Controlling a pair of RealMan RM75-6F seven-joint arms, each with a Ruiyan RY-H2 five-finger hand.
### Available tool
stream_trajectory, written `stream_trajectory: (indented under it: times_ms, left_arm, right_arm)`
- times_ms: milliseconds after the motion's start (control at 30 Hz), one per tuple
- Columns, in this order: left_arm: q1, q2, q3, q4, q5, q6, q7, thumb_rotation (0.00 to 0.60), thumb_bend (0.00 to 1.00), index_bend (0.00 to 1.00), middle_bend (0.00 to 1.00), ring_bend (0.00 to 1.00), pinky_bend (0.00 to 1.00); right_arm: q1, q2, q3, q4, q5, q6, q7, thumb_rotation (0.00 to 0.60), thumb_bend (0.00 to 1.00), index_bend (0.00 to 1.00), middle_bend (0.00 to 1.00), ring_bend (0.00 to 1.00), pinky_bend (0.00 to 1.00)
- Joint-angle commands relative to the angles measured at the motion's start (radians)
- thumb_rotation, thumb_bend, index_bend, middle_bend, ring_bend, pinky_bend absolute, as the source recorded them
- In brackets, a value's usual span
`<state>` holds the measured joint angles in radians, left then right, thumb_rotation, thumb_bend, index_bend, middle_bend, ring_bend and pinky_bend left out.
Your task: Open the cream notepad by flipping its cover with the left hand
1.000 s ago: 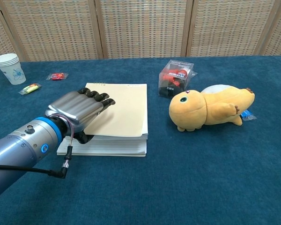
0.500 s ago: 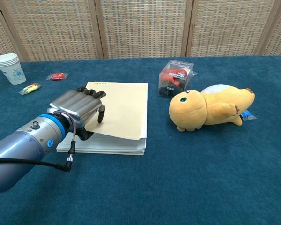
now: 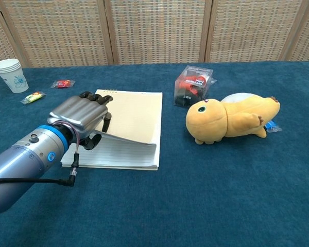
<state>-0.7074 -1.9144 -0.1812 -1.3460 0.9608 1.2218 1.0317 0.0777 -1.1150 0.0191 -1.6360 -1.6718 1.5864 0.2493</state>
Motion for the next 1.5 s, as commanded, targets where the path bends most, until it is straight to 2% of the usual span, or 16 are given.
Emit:
stream_trajectory:
  times_ms: [33, 433, 600, 767, 1033, 1500]
  left_arm:
    - [0.008, 0.011, 0.016, -0.006, 0.017, 0.006, -0.011, 0.6, 0.55, 0.73, 0.0, 0.0, 0.0]
    - [0.074, 0.066, 0.112, -0.045, 0.121, 0.052, -0.094, 0.6, 0.56, 0.78, 0.0, 0.0, 0.0]
    - [0.098, 0.07, 0.132, -0.042, 0.147, 0.067, -0.109, 0.6, 0.57, 0.79, 0.0, 0.0, 0.0]
    - [0.128, 0.084, 0.15, -0.094, 0.159, 0.087, -0.121, 0.6, 0.57, 0.79, 0.0, 0.0, 0.0]
    - [0.189, 0.103, 0.217, -0.153, 0.213, 0.139, -0.123, 0.6, 0.57, 0.8, 0.0, 0.0, 0.0]
    - [0.284, 0.181, 0.32, -0.233, 0.355, 0.217, -0.147, 0.6, 0.58, 0.8, 0.0, 0.0, 0.0]
  right_arm:
    - [0.0, 0.001, 0.0, -0.001, 0.001, 0.0, 0.001, 0.6, 0.0, 0.01, 0.0, 0.0, 0.0]
    - [-0.003, 0.004, -0.002, -0.003, -0.004, 0.005, -0.001, 0.6, 0.0, 0.01, 0.0, 0.0, 0.0]
    - [-0.004, 0.004, -0.002, -0.004, -0.004, 0.006, -0.002, 0.6, 0.0, 0.01, 0.0, 0.0, 0.0]
    - [-0.004, 0.004, -0.002, -0.004, -0.002, 0.005, -0.002, 0.6, 0.0, 0.01, 0.0, 0.0, 0.0]
    - [-0.007, 0.006, -0.002, -0.006, -0.005, 0.012, 0.001, 0.6, 0.0, 0.01, 0.0, 0.0, 0.0]
    - [-0.01, 0.01, -0.002, -0.007, -0.007, 0.019, 0.006, 0.6, 0.0, 0.01, 0.0, 0.0, 0.0]
